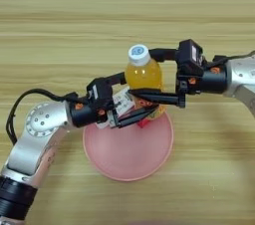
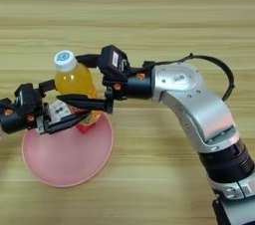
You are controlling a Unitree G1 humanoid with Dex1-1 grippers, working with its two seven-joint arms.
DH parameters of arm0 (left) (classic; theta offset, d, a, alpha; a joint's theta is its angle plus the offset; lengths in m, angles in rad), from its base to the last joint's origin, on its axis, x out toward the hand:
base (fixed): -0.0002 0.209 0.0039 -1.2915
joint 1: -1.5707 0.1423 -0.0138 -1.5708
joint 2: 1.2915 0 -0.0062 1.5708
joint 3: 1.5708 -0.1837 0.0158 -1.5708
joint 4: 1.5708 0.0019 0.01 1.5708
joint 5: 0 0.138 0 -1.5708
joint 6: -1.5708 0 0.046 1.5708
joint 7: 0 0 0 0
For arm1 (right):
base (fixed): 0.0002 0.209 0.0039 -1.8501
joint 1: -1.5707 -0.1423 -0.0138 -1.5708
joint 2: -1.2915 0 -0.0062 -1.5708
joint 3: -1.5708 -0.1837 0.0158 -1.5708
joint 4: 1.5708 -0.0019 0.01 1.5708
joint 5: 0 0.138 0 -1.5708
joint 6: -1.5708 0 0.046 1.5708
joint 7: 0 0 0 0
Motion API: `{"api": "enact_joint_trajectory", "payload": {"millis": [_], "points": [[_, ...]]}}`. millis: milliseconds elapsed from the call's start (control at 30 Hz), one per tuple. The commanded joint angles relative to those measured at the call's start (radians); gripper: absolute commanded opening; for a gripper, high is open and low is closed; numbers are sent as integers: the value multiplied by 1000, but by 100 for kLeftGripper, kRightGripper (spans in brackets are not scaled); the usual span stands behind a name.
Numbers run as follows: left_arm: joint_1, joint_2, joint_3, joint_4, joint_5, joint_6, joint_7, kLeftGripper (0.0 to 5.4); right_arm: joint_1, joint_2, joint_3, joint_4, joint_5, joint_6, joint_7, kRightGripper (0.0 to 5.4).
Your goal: Move the objects on the table
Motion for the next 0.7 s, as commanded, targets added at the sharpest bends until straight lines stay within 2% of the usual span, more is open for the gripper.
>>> {"api": "enact_joint_trajectory", "payload": {"millis": [33,667,700], "points": [[-16,-3,-5,-10,15,6,-5,359,-13,1,-8,-3,15,-6,-6,362],[-27,-5,7,2,14,-2,1,359,-7,3,-6,11,11,-21,-1,362],[-27,-5,7,2,14,-3,1,359,-6,3,-6,11,11,-22,-1,391]]}}
